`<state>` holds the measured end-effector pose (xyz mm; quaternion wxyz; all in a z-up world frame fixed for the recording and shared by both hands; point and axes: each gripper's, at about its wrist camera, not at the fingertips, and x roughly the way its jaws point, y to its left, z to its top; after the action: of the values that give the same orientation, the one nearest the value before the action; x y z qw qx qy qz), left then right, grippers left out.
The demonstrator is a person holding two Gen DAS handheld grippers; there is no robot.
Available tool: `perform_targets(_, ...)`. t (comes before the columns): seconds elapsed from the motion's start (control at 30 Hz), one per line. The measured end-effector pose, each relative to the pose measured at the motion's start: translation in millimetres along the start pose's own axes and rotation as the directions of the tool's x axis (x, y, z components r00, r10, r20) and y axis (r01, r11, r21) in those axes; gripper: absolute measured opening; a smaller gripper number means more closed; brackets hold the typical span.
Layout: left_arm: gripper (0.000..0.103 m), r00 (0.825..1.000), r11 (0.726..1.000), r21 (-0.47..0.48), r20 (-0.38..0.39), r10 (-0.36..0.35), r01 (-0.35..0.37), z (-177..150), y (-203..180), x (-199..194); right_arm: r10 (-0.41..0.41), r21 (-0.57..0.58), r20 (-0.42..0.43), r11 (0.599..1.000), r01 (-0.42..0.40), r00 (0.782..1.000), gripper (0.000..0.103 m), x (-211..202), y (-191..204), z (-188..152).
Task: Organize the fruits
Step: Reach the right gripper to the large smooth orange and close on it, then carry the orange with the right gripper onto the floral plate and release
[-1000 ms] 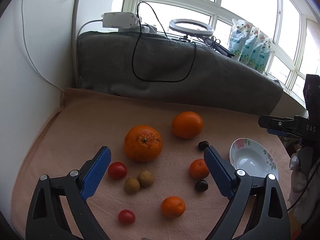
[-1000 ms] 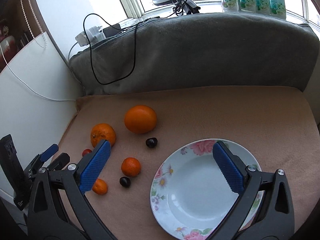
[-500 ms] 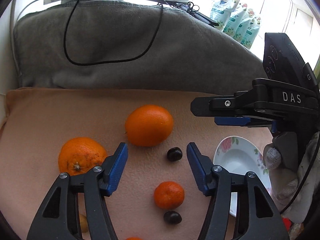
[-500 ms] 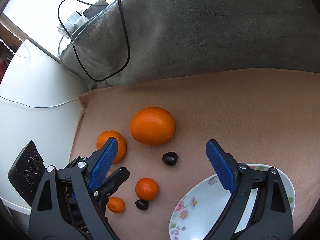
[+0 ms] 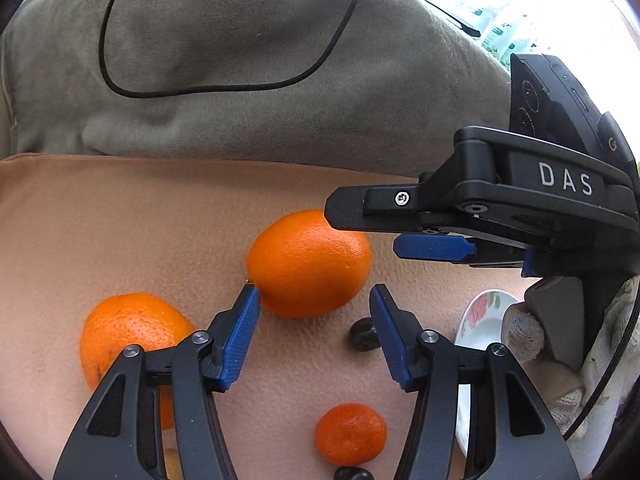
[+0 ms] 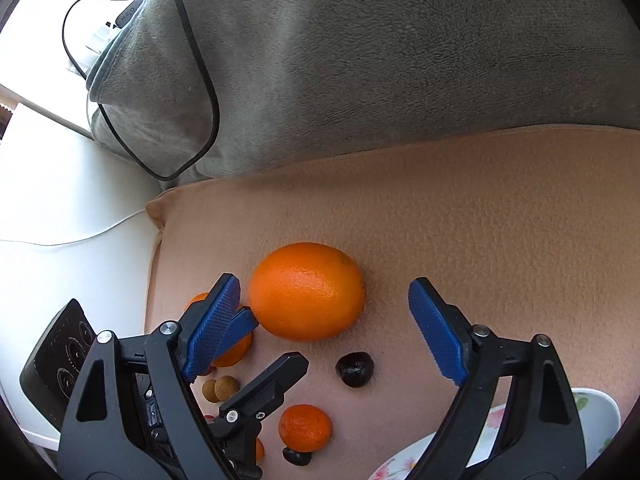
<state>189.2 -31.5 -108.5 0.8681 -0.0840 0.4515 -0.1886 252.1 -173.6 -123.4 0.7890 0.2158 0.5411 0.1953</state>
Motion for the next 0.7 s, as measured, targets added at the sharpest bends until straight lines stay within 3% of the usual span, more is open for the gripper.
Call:
perform_targets(0.1, 0.056, 1.000, 1.000, -0.010, -0.001, -0.001, 0.001, 1.6, 2.8, -1.8, 0.019, 0.026, -0.012, 0.999, -0.019, 1.000, 0.081, 7.3, -4.1, 3.6)
perform_targets(0.37, 0.056, 1.000, 1.000, 0.011, -0.013, 0.027, -0.027, 4.7, -0.3, 3.3, 0.058, 0.068, -0.045, 0.996, -0.055, 0.997, 0.076, 24.2, -8.6, 5.7)
perform_targets(0.47, 0.054, 0.999, 0.999, 0.012, -0.010, 0.030, -0.030, 4.4, -2.4, 2.5, 0.087, 0.087, -0.042, 0.993, -0.084, 0.995, 0.069, 24.2, -10.3, 4.7)
perform_targets(0.7, 0.054, 1.000, 0.999, 0.019, -0.004, 0.026, -0.026, -1.0, -9.4, 0.4, 0.073, 0.079, -0.033, 0.994, -0.070, 0.997, 0.068, 22.1, -6.3, 2.2)
